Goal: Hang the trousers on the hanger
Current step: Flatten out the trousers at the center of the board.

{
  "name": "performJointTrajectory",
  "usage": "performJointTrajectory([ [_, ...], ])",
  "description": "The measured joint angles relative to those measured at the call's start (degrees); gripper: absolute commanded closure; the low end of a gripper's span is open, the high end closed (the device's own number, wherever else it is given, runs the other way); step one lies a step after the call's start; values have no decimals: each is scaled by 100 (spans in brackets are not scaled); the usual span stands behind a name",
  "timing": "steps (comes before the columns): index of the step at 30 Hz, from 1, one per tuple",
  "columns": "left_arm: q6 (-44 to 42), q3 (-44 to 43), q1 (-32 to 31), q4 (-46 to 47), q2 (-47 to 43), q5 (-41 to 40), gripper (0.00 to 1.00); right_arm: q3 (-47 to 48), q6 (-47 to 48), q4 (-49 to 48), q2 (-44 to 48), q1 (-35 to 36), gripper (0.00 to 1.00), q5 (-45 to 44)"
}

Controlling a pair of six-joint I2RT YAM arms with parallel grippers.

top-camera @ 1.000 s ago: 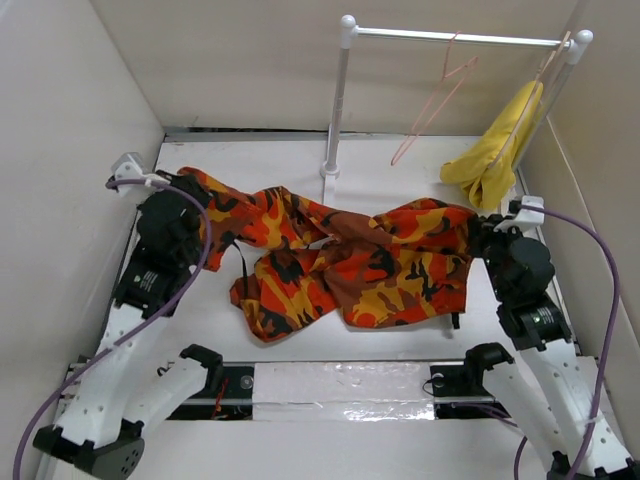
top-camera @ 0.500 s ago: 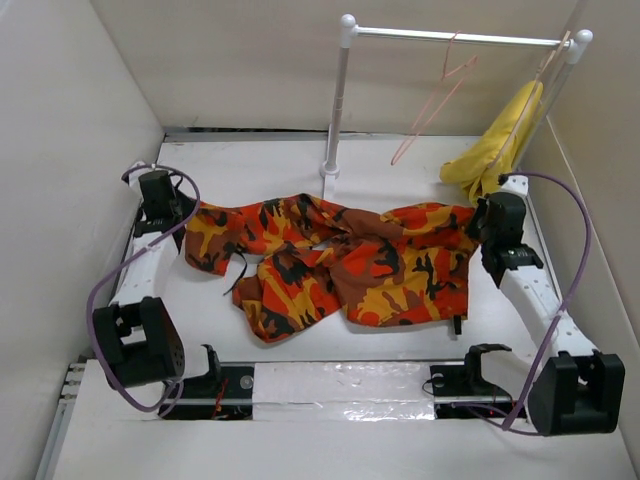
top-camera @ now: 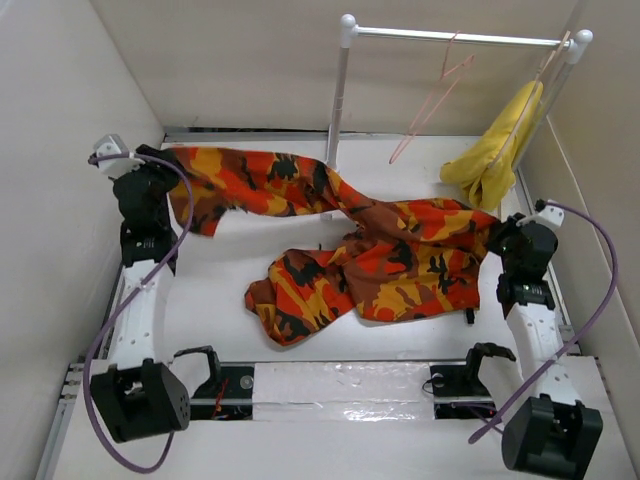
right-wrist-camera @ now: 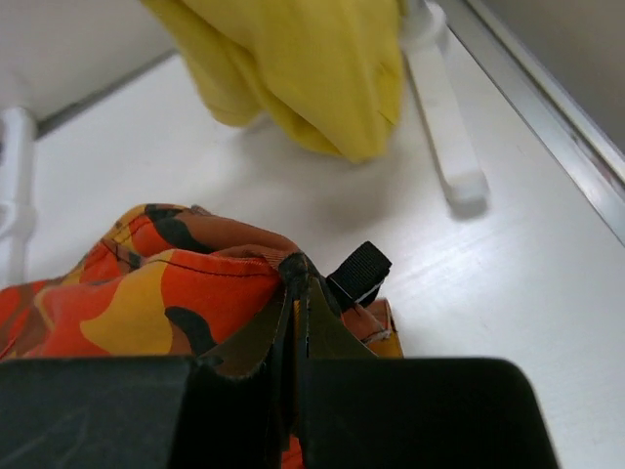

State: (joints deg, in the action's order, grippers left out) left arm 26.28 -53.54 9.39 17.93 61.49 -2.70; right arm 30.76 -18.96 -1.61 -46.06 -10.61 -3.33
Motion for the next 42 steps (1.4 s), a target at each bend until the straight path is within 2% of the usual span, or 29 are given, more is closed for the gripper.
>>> performJointTrajectory([
  [1,-31,173,9,20,74,-232,33,-179,-33,7,28,-181,100,90],
  [2,-39,289,9,-15,240,-448,27,-348,-59,37,92,-348,100,186],
  [7,101,339,94,-911,1335,-942,31,-640,-94,157,457,-658,100,603],
  [12,452,254,59,-1471,1198,-769,33,-640,-92,96,527,-658,100,970],
  [15,619,92,-302,-1659,1220,-719,41,-640,-74,98,529,-658,100,1165],
  [18,857,105,-898,-1794,1381,-704,68,-640,-59,111,588,-658,100,1331],
  [19,938,153,-1078,-1827,1449,-702,74,-640,-48,111,616,-658,100,1379],
  [20,999,227,-1259,-1853,1484,-710,85,-640,-33,114,643,-658,100,1416],
  [21,1067,352,-1462,-1864,1493,-782,87,-640,-28,111,667,-658,100,1449],
  [25,1174,616,-2732,-2177,1558,-1287,80,-640,0,107,671,-658,100,1591],
  [27,1207,614,-3362,-2271,1655,-1523,70,-640,20,90,640,-658,100,1676],
  [28,1220,616,-3536,-2321,1694,-1613,63,-640,33,92,610,-658,100,1705],
  [29,1231,625,-3648,-2367,1725,-1709,61,-640,44,92,590,-658,100,1733],
  [31,1266,732,-3672,-2347,1751,-1906,57,-640,74,87,568,-658,100,1784],
  [42,1316,828,-3609,-2422,2865,-2551,60,-640,122,66,553,-658,100,1952],
])
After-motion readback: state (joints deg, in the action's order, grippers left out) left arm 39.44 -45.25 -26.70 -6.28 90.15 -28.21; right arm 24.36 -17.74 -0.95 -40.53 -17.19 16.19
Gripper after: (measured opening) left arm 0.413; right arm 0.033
